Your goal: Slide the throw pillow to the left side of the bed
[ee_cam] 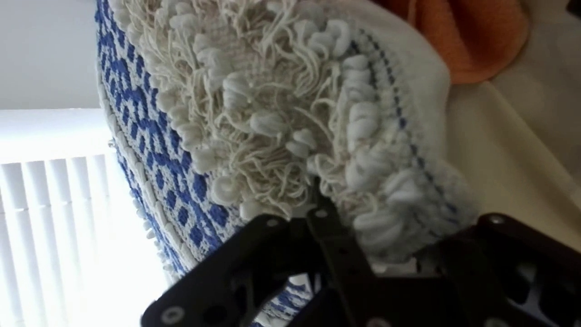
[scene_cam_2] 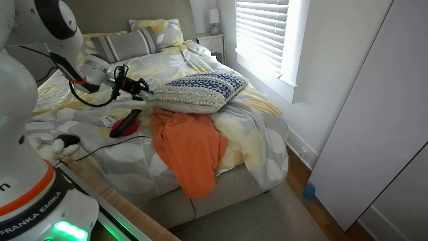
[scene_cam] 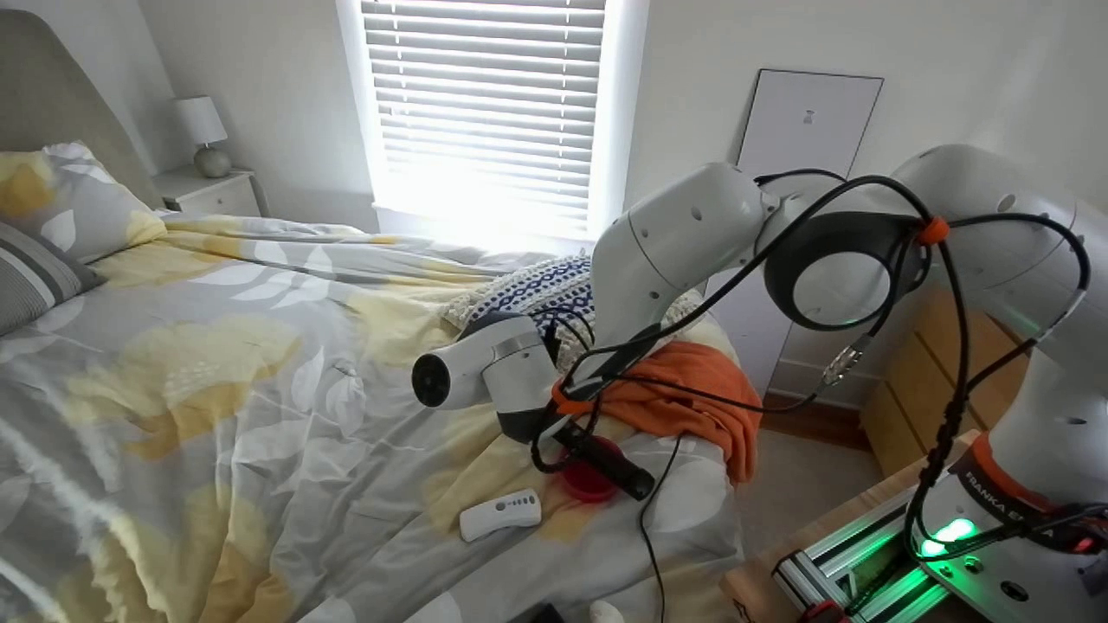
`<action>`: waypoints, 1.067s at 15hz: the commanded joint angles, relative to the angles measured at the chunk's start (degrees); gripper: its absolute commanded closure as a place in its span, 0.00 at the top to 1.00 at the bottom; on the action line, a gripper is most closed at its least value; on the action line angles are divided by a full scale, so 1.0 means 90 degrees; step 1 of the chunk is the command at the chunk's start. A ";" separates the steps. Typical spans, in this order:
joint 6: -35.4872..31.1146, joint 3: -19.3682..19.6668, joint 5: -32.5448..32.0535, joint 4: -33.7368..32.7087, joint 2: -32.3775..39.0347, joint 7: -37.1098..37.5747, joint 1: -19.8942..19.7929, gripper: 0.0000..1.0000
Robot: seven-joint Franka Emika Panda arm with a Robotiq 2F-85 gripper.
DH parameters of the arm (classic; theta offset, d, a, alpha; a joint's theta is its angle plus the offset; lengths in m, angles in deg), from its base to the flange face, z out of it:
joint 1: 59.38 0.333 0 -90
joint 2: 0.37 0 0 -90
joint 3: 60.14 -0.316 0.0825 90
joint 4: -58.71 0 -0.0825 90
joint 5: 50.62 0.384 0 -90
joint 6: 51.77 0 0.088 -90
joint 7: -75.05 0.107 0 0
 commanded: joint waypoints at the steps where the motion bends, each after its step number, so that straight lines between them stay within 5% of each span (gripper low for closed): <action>1: 0.0216 -0.0074 0.0131 -0.0403 0.0199 -0.0339 -0.0013 0.01; 8: 0.0433 -0.0803 0.0736 0.0201 -0.1030 -0.1480 -0.0031 0.04; 16: -0.0065 -0.1719 0.0826 0.1737 -0.2590 -0.2322 0.0334 0.04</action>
